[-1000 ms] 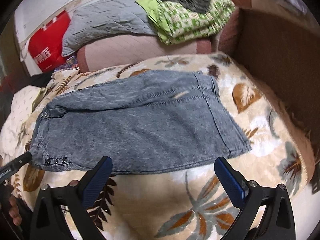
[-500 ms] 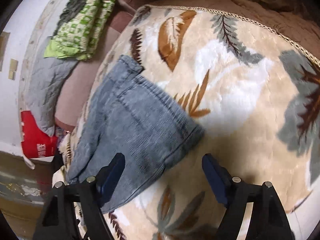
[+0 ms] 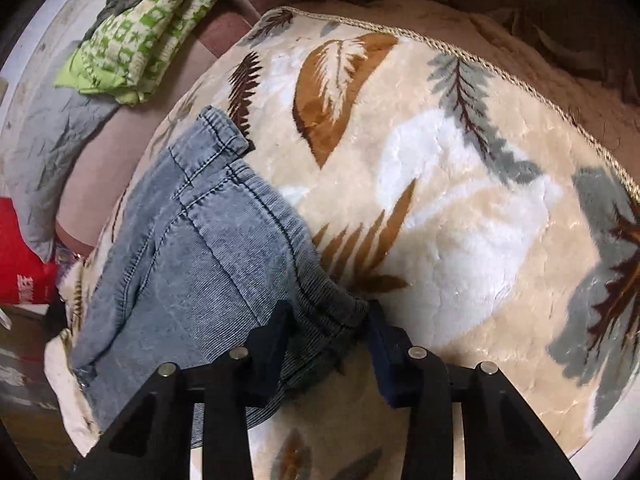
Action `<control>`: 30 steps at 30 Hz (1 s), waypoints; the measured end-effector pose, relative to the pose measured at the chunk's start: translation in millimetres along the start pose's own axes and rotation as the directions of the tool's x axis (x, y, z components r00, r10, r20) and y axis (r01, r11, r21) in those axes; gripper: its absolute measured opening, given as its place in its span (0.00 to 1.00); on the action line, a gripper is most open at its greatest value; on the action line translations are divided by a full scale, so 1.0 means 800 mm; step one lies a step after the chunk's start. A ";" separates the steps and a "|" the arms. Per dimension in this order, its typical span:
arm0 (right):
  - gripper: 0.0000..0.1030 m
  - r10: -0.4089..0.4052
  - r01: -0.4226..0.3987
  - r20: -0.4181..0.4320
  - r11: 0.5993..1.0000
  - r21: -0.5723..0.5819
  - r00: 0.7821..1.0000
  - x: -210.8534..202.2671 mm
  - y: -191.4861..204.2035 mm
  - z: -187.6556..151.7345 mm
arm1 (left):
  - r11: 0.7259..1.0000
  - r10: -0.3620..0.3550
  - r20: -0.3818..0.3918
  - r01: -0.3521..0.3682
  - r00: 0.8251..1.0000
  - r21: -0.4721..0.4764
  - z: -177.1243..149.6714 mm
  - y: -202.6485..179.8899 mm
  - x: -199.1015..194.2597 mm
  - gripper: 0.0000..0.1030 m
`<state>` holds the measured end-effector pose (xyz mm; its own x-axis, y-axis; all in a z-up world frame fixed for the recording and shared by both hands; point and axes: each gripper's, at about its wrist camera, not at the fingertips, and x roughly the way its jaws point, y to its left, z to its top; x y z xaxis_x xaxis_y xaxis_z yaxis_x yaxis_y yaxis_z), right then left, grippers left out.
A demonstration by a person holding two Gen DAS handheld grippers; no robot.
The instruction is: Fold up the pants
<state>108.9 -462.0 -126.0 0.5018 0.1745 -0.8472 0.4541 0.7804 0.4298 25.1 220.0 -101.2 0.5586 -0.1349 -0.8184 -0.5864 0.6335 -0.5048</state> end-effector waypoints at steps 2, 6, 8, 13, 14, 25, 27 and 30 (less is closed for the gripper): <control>0.39 -0.003 0.003 -0.001 1.000 -0.006 1.000 0.001 0.001 0.001 | 0.999 -0.028 -0.029 0.028 0.999 0.018 -0.004 -0.007 0.002 0.40; 0.39 -0.004 0.004 -0.002 1.000 -0.019 1.000 0.002 0.001 0.002 | 0.998 0.025 -0.044 -0.023 0.999 0.062 -0.011 -0.014 0.011 0.53; 0.39 -0.002 0.002 0.000 1.000 -0.015 1.000 0.000 0.001 -0.001 | 0.998 0.027 -0.053 -0.024 0.998 0.058 -0.013 -0.014 0.016 0.53; 0.27 0.004 -0.004 -0.013 1.000 -0.030 1.000 -0.001 0.005 0.002 | 0.991 0.068 -0.012 -0.066 0.998 0.120 -0.001 -0.033 0.012 0.05; 0.23 0.013 -0.014 -0.018 0.999 -0.033 1.000 -0.003 0.005 0.002 | 0.990 0.068 -0.008 -0.066 0.998 0.125 0.001 -0.034 0.008 0.04; 0.20 0.057 -0.045 0.079 0.988 -0.147 0.995 -0.118 0.013 -0.020 | 0.984 -0.011 0.167 -0.019 0.986 0.175 -0.011 -0.037 -0.107 0.03; 0.26 -0.007 0.013 0.035 0.987 -0.160 0.999 -0.098 -0.005 -0.030 | 0.986 0.026 0.126 -0.046 0.992 0.160 -0.021 -0.021 -0.092 0.04; 0.38 -0.137 0.125 -0.081 0.982 -0.139 0.987 -0.047 -0.043 -0.041 | 0.986 0.056 0.037 -0.061 0.998 0.155 -0.032 -0.004 -0.069 0.05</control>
<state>50.2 -475.5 -119.5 0.3734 0.1140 -0.9207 0.4068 0.8718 0.2729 -18.7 205.9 -61.4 0.5463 -0.0714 -0.8345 -0.5211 0.7511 -0.4053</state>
